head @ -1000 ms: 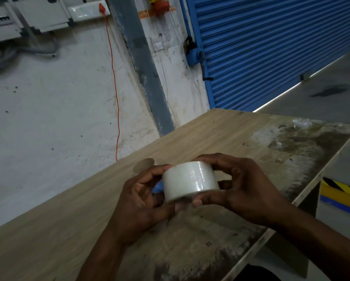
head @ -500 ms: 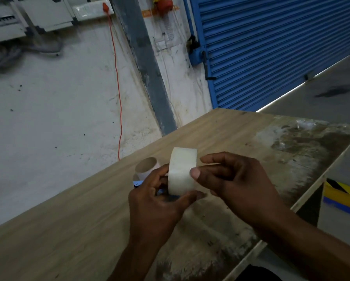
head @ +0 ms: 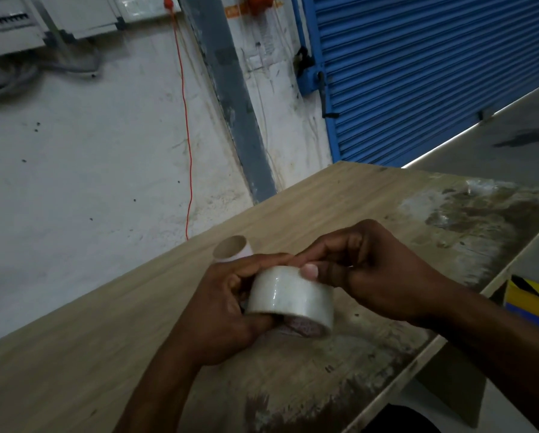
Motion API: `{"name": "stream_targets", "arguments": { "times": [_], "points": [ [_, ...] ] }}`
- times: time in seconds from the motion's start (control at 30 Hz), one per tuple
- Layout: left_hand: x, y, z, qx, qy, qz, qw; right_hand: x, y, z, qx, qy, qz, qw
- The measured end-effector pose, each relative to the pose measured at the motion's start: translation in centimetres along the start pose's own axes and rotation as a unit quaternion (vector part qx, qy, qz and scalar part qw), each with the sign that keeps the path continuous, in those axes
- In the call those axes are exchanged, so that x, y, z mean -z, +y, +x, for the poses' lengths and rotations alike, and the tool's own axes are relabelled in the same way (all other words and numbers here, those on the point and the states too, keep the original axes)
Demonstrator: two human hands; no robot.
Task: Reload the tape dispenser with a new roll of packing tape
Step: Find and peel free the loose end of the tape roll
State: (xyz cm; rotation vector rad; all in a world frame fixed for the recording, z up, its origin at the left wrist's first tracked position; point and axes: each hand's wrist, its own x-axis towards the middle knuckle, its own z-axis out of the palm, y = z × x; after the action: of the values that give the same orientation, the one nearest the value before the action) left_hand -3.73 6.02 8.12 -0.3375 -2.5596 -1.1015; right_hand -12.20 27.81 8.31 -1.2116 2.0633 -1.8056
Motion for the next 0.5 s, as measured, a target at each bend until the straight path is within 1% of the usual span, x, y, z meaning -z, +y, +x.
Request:
{"name": "stream_targets", "arguments": {
  "times": [0.07, 0.13, 0.2, 0.27, 0.4, 0.5],
  "points": [
    [-0.4, 0.3, -0.3, 0.0, 0.029, -0.006, 1.0, -0.1, 0.2, -0.1, 0.027, 0.054, -0.04, 0.997],
    [-0.6, 0.5, -0.4, -0.024, 0.059, 0.029, 0.998, -0.4, 0.4, -0.5, 0.065, 0.137, -0.084, 0.985],
    [-0.7, 0.6, -0.3, -0.038, 0.08, 0.044, 0.995, -0.7, 0.6, -1.1, 0.102, 0.187, -0.088, 0.973],
    [-0.8, 0.6, -0.2, -0.041, 0.088, 0.043, 0.994, -1.0, 0.9, -1.5, 0.11, 0.191, -0.088, 0.971],
    [-0.9, 0.1, -0.4, -0.029, 0.081, 0.039, 0.996, -0.9, 1.0, -1.5, 0.107, 0.141, -0.087, 0.98],
    [-0.9, -0.2, -0.4, -0.013, 0.065, 0.027, 0.997, -0.6, 0.9, -1.4, 0.101, 0.124, -0.092, 0.983]
  ]
}}
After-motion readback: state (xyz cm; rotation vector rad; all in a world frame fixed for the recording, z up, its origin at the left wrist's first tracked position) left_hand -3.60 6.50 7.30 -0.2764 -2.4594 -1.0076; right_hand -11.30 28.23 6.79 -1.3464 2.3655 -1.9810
